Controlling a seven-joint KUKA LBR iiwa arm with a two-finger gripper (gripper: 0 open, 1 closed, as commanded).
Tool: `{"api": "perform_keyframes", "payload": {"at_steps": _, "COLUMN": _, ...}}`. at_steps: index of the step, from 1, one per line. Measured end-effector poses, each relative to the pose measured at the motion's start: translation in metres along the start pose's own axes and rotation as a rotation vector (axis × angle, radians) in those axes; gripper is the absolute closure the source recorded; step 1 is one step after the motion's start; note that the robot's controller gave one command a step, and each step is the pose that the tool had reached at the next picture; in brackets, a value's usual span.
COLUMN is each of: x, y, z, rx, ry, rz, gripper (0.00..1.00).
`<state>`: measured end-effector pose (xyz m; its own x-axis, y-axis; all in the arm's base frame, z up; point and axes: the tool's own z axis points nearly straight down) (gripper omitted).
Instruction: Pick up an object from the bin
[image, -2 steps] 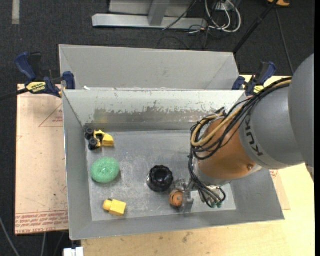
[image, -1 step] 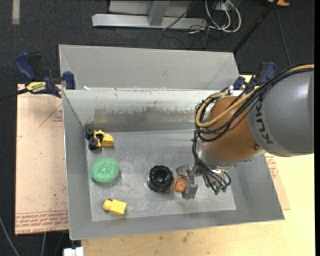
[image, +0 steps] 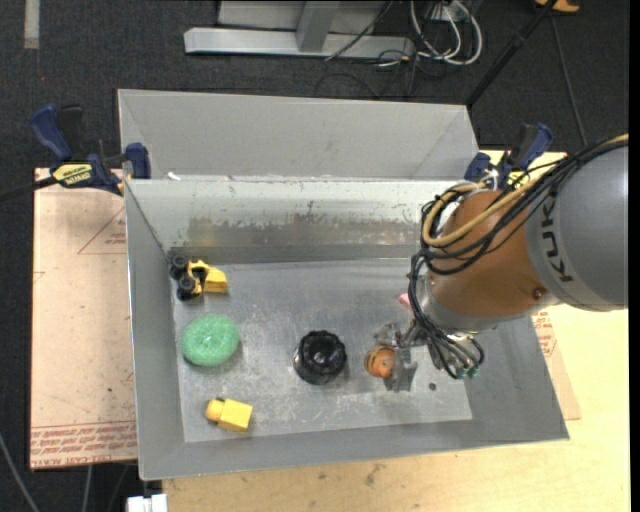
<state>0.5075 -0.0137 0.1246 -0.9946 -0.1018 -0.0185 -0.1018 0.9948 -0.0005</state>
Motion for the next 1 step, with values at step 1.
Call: {"api": "perform_keyframes", "payload": {"at_steps": 1, "x": -0.0057, "y": 0.0055, "z": -0.0108, "rx": -0.001, "ry": 0.029, "rz": 0.019, "gripper": 1.0}}
